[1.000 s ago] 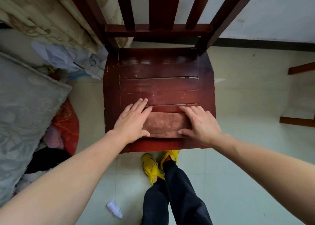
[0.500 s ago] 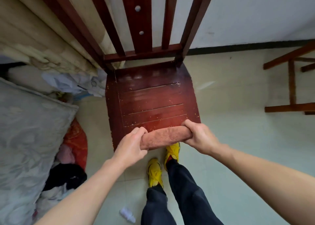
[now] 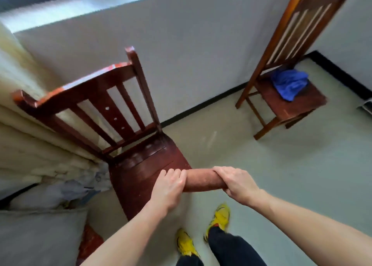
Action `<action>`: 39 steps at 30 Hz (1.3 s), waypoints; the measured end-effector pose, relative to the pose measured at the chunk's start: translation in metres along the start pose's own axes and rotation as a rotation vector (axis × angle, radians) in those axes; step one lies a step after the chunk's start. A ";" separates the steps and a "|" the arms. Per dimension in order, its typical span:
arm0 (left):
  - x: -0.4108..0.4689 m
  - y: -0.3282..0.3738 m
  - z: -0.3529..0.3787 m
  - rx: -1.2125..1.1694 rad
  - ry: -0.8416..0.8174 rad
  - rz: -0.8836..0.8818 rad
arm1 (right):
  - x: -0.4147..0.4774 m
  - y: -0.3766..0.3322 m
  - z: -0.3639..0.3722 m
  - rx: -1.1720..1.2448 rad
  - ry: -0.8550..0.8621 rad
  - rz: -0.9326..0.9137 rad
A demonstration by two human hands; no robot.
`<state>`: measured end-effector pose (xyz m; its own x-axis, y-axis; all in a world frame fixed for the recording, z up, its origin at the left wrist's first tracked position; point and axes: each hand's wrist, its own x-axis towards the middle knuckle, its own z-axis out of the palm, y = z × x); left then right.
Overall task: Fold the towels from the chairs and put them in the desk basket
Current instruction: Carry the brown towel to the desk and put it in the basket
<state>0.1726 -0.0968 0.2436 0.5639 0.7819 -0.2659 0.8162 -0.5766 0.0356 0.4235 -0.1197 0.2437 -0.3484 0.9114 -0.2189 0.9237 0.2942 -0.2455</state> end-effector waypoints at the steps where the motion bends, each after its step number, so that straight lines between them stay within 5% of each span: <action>1: 0.013 0.018 -0.023 0.018 0.008 0.058 | -0.018 0.015 -0.017 -0.007 0.048 0.035; 7: 0.081 0.115 -0.115 0.146 0.157 0.291 | -0.105 0.102 -0.083 -0.039 0.182 0.242; 20: 0.246 0.522 -0.258 0.286 0.348 0.845 | -0.428 0.341 -0.206 -0.187 0.288 0.861; 32: 0.273 0.826 -0.274 0.307 0.276 1.307 | -0.663 0.419 -0.193 -0.078 0.309 1.369; 39: 0.258 1.063 -0.274 0.343 0.306 1.689 | -0.823 0.445 -0.174 -0.041 0.392 1.747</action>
<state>1.2206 -0.4427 0.4770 0.7260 -0.6874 0.0217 -0.6785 -0.7211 -0.1403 1.1487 -0.6885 0.4787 0.9878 0.1494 0.0429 0.1484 -0.9886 0.0242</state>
